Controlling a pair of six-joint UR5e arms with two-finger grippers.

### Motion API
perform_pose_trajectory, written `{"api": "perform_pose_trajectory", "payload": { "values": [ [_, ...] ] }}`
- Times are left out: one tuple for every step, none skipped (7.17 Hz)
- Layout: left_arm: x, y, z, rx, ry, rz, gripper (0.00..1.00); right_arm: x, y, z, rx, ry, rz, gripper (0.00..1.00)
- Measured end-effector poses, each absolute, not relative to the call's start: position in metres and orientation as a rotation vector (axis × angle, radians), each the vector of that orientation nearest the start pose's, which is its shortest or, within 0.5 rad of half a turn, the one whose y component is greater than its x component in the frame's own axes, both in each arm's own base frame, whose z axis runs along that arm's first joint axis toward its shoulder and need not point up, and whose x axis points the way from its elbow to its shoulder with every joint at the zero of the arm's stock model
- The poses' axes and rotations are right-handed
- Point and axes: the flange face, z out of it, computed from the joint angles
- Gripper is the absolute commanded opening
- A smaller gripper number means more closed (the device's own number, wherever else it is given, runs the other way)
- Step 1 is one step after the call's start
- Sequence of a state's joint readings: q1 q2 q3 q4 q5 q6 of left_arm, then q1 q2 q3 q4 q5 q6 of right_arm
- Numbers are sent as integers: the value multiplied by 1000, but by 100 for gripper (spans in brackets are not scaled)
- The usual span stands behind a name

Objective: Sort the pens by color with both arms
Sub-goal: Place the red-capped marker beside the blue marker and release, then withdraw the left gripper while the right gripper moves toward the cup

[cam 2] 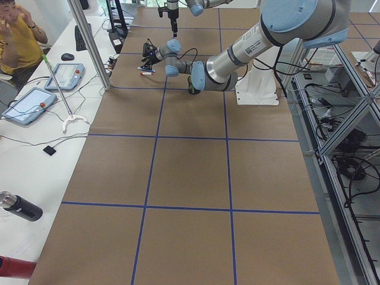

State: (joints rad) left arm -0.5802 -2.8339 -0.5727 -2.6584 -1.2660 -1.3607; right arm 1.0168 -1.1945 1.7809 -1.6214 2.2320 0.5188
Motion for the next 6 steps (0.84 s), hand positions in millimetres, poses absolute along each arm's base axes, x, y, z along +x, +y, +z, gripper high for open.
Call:
{"api": "perform_pose_trajectory", "payload": {
  "values": [
    [663, -627, 112, 760, 1153, -513, 70, -259, -556, 357, 114, -819, -211, 100],
    [664, -626, 111, 759, 1155, -512, 70, -260, -556, 357, 115, -818, -211, 100],
    [664, -625, 110, 756, 1159, -508, 74, -260, -556, 357, 116, -817, -211, 100],
    [663, -623, 105, 753, 1171, -500, 89, -260, -557, 356, 117, -817, -211, 100],
    [660, -621, 97, 749, 1192, -487, 99, -261, -557, 354, 118, -818, -210, 100],
    [655, -619, 89, 741, 1211, -470, 99, -261, -558, 353, 118, -819, -208, 100]
  ]
}}
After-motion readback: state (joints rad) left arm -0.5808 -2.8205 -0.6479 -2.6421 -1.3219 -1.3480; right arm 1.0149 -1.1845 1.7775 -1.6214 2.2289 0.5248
